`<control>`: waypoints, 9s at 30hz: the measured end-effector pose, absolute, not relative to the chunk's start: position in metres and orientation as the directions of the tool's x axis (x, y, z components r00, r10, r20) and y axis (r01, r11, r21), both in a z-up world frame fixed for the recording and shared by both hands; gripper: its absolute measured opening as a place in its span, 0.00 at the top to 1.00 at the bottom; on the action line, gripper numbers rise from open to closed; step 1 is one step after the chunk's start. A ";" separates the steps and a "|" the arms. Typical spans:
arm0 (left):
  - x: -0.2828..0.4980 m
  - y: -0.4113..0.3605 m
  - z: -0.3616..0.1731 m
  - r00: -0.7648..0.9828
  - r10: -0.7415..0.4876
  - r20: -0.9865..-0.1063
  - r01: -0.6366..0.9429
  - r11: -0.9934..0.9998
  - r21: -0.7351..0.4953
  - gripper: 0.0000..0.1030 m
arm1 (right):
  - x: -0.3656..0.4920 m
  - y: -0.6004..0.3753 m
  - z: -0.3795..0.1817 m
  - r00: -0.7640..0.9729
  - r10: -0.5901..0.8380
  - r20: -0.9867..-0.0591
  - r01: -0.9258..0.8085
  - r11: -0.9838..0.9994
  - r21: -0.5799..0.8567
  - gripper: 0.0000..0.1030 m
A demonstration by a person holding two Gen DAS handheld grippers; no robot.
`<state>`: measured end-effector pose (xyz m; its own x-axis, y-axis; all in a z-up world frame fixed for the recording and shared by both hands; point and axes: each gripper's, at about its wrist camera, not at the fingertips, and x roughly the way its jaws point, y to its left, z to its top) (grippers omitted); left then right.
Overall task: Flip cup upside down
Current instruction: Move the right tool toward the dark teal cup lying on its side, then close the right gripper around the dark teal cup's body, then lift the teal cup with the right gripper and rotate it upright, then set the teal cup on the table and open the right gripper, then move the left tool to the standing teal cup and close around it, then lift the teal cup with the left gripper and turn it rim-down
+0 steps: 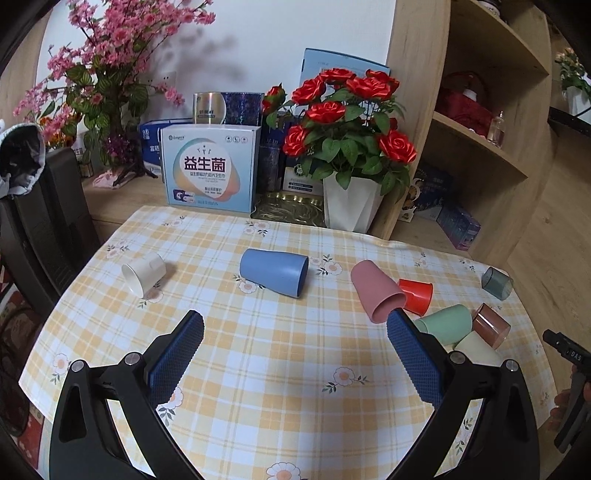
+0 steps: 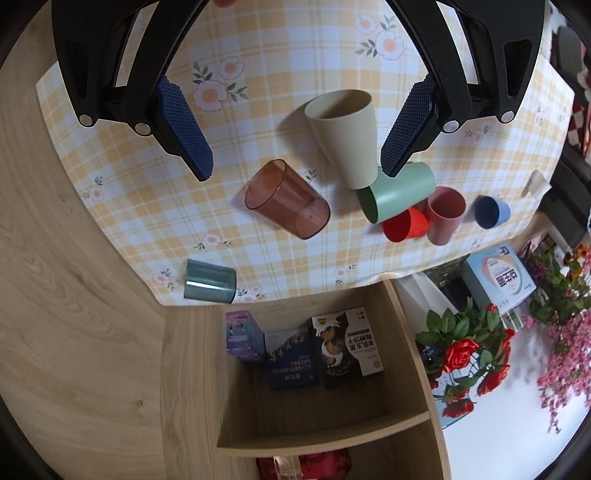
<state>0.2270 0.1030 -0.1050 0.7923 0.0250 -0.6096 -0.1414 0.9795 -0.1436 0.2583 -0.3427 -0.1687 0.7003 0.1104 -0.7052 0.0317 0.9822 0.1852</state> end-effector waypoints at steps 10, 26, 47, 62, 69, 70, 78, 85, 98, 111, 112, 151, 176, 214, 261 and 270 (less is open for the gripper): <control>0.266 0.111 -0.126 0.750 -0.007 -0.661 -0.166 0.966 -0.199 0.06 | 0.275 -0.342 -0.187 0.654 0.089 -0.751 0.045 0.987 0.156 0.14; 0.303 0.091 -0.136 0.752 0.029 -0.659 -0.166 0.975 -0.147 0.06 | 0.381 -0.403 -0.183 0.630 -0.025 -0.776 -0.135 0.981 -0.141 0.14; 0.326 0.080 -0.171 0.703 0.030 -0.710 -0.203 0.966 -0.159 0.06 | 0.580 -0.423 -0.274 0.366 -0.239 -0.899 -0.460 0.794 -0.398 0.17; 0.327 0.081 -0.176 0.693 0.021 -0.721 -0.217 0.959 -0.180 0.06 | 0.587 -0.458 -0.286 0.244 -0.225 -0.943 -0.237 0.929 -0.283 0.31; 0.311 0.087 -0.168 0.707 0.015 -0.707 -0.221 0.955 -0.200 0.06 | 0.550 -0.488 -0.263 0.266 -0.177 -0.948 0.009 0.983 -0.181 0.31; 0.308 0.087 -0.167 0.709 0.013 -0.705 -0.219 0.954 -0.203 0.06 | 0.540 -0.489 -0.260 0.259 -0.172 -0.950 0.035 0.985 -0.169 0.31; 0.277 0.089 -0.158 0.724 -0.012 -0.689 -0.193 0.957 -0.218 0.06 | 0.486 -0.476 -0.241 0.269 -0.108 -0.957 0.140 0.988 -0.072 0.32; 0.250 0.098 -0.150 0.740 -0.036 -0.671 -0.177 0.953 -0.247 0.06 | 0.418 -0.431 -0.203 0.286 -0.059 -0.957 0.182 0.983 -0.006 0.32; 0.213 0.116 -0.160 0.702 -0.027 -0.712 -0.170 0.964 -0.204 0.06 | 0.313 -0.245 -0.174 0.284 0.234 -0.930 0.006 0.969 0.245 0.32; 0.187 0.148 -0.160 0.693 0.037 -0.720 -0.251 0.949 -0.193 0.06 | 0.279 -0.084 -0.262 0.176 0.346 -0.922 -0.008 0.937 0.350 0.32; 0.185 0.151 -0.160 0.691 0.042 -0.721 -0.256 0.948 -0.190 0.06 | 0.278 -0.081 -0.264 0.181 0.342 -0.922 -0.008 0.938 0.347 0.32; 0.198 0.126 -0.178 0.615 -0.088 -0.784 -0.193 0.947 -0.257 0.06 | 0.233 -0.180 -0.191 0.555 0.368 -0.746 -0.175 0.929 0.327 0.15; 0.253 0.074 -0.208 0.402 -0.197 -0.894 -0.010 0.976 -0.219 0.18 | 0.198 -0.254 -0.231 0.604 0.063 -0.795 0.060 0.991 0.123 0.15; 0.294 0.047 -0.260 0.250 -0.079 -0.965 -0.023 0.996 -0.087 0.40 | 0.194 -0.268 -0.240 0.581 0.095 -0.808 0.076 0.983 0.170 0.15; 0.248 0.105 -0.210 0.525 -0.031 -0.850 -0.108 0.989 -0.103 0.41 | 0.192 -0.257 -0.237 0.562 0.086 -0.822 0.068 0.986 0.150 0.15; 0.259 0.094 -0.214 0.522 0.003 -0.853 -0.096 0.994 -0.055 0.41 | 0.193 -0.259 -0.239 0.559 0.081 -0.825 0.077 0.986 0.150 0.15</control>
<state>0.2594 0.0939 -0.2144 0.5218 0.0033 -0.8531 -0.0964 0.9938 -0.0551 0.1928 -0.2590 -0.2388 0.5588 0.0813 -0.8253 0.0775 0.9857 0.1496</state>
